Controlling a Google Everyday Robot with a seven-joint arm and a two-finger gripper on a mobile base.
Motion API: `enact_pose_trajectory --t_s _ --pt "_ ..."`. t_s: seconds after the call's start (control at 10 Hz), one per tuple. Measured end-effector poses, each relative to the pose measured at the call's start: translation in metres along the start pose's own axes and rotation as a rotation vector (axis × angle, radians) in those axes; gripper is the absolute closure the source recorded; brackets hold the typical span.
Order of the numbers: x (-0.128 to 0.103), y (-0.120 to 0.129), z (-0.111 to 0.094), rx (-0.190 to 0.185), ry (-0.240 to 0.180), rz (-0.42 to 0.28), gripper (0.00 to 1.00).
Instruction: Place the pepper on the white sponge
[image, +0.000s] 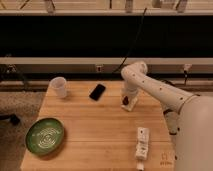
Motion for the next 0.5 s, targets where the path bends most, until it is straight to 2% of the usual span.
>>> enact_pose_trajectory --t_s 0.2,0.5 --pt "0.000 0.001 0.001 -0.002 0.001 -0.002 0.20" --pt "-0.001 -0.001 -0.010 -0.003 0.007 -0.016 0.20"
